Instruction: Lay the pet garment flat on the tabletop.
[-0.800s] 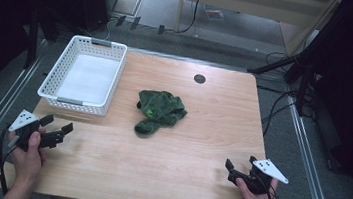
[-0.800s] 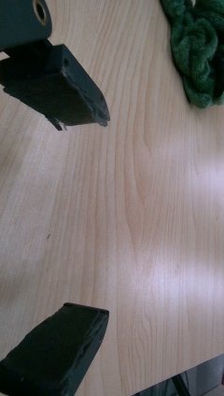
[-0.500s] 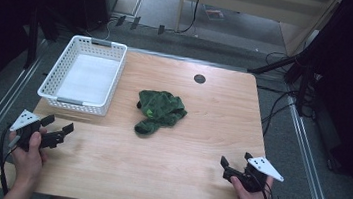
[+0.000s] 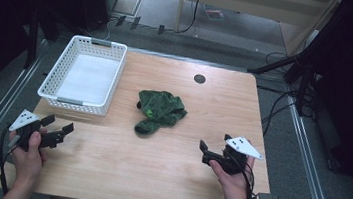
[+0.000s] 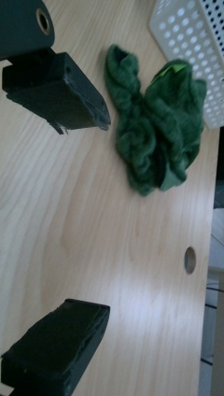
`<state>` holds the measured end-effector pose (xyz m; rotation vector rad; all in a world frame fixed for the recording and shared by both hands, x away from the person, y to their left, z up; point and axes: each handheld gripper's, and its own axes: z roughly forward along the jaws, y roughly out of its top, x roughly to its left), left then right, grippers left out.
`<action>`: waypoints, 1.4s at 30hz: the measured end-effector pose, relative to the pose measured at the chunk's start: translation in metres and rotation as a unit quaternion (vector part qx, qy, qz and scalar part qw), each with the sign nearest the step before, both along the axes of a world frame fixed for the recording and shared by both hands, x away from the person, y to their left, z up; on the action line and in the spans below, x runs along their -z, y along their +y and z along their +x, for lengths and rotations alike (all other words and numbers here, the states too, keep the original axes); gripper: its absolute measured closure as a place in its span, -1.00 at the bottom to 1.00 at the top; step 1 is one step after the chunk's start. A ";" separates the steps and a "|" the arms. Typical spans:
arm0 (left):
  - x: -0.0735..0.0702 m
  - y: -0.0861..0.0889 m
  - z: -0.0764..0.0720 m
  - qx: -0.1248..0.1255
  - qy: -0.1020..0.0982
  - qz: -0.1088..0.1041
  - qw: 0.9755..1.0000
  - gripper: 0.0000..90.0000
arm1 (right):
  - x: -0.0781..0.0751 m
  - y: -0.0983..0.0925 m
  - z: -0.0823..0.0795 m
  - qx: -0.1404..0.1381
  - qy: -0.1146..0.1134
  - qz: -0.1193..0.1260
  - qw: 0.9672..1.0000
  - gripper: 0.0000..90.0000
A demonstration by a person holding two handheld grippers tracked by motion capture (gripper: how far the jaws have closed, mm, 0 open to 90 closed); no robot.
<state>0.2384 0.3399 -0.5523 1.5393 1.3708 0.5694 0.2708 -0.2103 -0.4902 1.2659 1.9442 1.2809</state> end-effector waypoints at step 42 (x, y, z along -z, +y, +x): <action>0.000 0.000 0.000 0.002 -0.004 -0.004 1.000 -0.69 | 0.052 0.182 0.111 -0.051 0.067 -0.150 0.985 -0.58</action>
